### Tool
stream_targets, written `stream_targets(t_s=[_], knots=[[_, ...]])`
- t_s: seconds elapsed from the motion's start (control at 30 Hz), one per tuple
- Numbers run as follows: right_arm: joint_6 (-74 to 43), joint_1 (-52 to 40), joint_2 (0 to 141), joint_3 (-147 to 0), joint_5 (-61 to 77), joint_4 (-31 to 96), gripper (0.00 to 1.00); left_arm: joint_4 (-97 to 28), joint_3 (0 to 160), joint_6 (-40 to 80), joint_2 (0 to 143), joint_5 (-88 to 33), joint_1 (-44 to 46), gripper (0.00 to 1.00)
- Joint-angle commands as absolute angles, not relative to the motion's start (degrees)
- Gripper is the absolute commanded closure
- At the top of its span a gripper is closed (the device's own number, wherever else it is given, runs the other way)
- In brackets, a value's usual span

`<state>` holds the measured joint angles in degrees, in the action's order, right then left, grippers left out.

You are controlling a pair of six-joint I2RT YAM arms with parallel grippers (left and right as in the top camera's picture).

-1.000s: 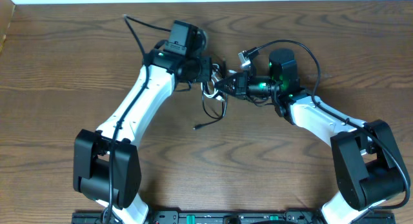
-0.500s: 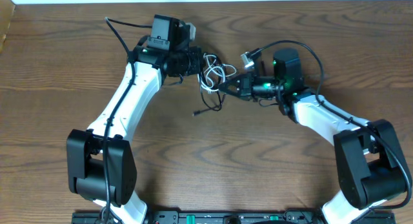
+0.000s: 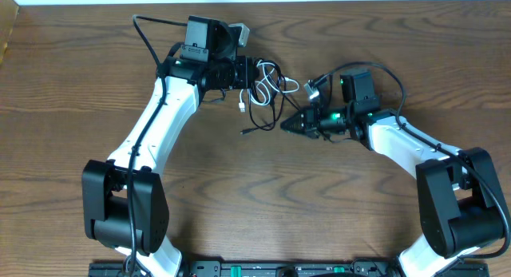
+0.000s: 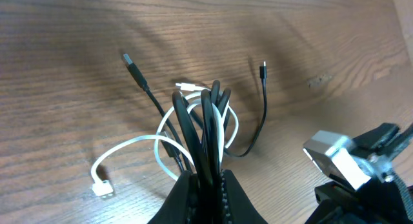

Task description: Untangle cables

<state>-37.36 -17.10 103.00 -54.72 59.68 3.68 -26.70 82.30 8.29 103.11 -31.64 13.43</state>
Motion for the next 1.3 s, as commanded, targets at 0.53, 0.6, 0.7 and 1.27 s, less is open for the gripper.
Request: stream_targets(t_s=[0.53, 0.6, 0.7, 1.27], knots=[[-37.06, -15.57, 102.21, -55.37, 54.57, -2.92, 0.73, -31.03, 81.95, -5.78, 103.66, -44.6, 12.99, 0.92], [-37.95, -15.59, 102.21, -55.37, 54.5, -4.47, 0.75, -31.03, 81.95, -5.76, 103.66, -44.58, 13.17, 0.92], [-39.83, -15.81, 102.21, -55.37, 53.23, -5.87, 0.78, -31.03, 81.95, -5.72, 103.66, -44.58, 14.06, 0.92], [-41.63, -18.11, 102.21, -55.37, 41.39, -6.0, 0.79, -31.03, 81.95, -5.32, 103.66, -44.38, 16.75, 0.92]])
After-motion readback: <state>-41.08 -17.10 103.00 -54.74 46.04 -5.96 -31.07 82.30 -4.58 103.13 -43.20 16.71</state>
